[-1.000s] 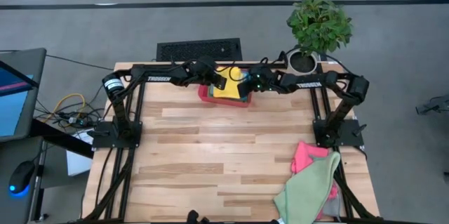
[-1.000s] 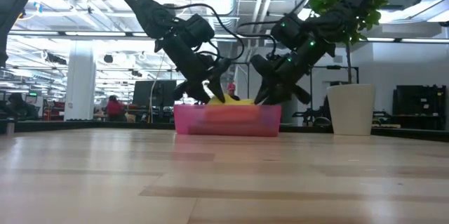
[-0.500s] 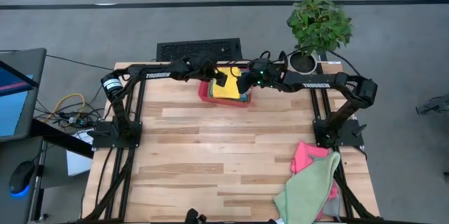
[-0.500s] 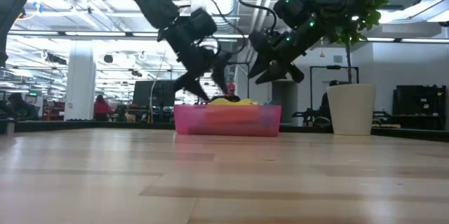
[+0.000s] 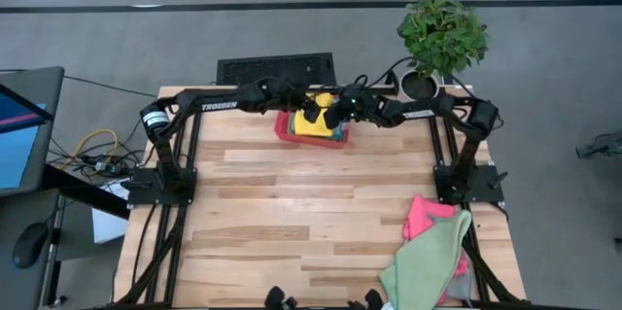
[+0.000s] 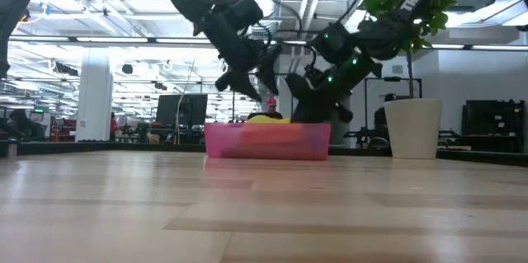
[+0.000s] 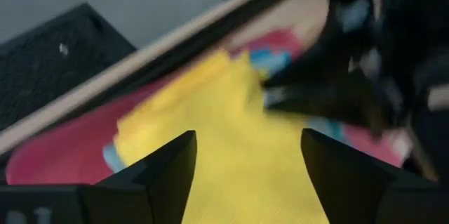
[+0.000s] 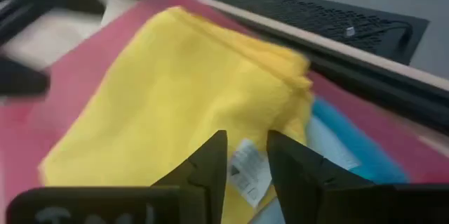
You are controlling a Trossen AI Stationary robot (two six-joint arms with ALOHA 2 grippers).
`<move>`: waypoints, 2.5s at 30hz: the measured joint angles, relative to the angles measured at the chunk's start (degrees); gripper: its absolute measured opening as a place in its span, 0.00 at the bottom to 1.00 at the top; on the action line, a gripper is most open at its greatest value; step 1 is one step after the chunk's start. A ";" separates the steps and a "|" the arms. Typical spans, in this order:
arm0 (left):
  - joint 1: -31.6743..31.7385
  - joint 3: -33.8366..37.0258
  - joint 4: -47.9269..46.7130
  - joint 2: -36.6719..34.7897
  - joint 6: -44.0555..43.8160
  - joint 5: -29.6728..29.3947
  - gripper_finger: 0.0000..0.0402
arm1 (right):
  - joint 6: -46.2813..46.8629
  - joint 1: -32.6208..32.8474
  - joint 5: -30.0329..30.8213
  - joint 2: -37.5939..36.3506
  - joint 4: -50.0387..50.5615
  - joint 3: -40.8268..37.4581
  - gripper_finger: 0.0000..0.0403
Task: Fold microfiber towels
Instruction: Stack the yellow microfiber cloth on top of the light blue microfiber cloth in the red bin, then fold the green microfiber cloth
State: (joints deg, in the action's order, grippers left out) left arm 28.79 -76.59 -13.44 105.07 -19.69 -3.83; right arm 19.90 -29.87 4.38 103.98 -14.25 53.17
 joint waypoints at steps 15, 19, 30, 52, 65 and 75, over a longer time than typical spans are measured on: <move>2.85 7.19 9.44 1.35 2.86 -5.09 0.41 | -0.05 -0.37 -0.14 2.60 -0.23 0.17 0.29; 3.34 7.27 10.42 4.07 2.69 -5.32 0.39 | -0.05 -0.37 -0.15 2.60 -0.09 0.13 0.29; 4.63 6.53 7.97 7.53 0.79 -5.51 0.37 | -0.04 -0.35 -0.23 2.56 0.31 0.13 0.29; 0.42 -1.62 -17.84 -13.34 9.10 0.62 0.67 | -2.85 6.64 -1.55 -42.66 55.25 3.72 0.41; -22.95 4.03 -32.42 -23.16 -6.07 1.65 0.73 | 44.59 61.11 4.59 -49.64 81.36 -0.19 0.42; -47.43 15.89 -8.13 -21.52 -19.31 -10.89 0.73 | 55.58 84.09 -1.01 -30.67 79.70 -2.86 0.49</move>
State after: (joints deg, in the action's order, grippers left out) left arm -18.64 -60.70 -21.56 83.55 -39.00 -14.72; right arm 75.48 54.22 3.37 73.31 65.45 50.30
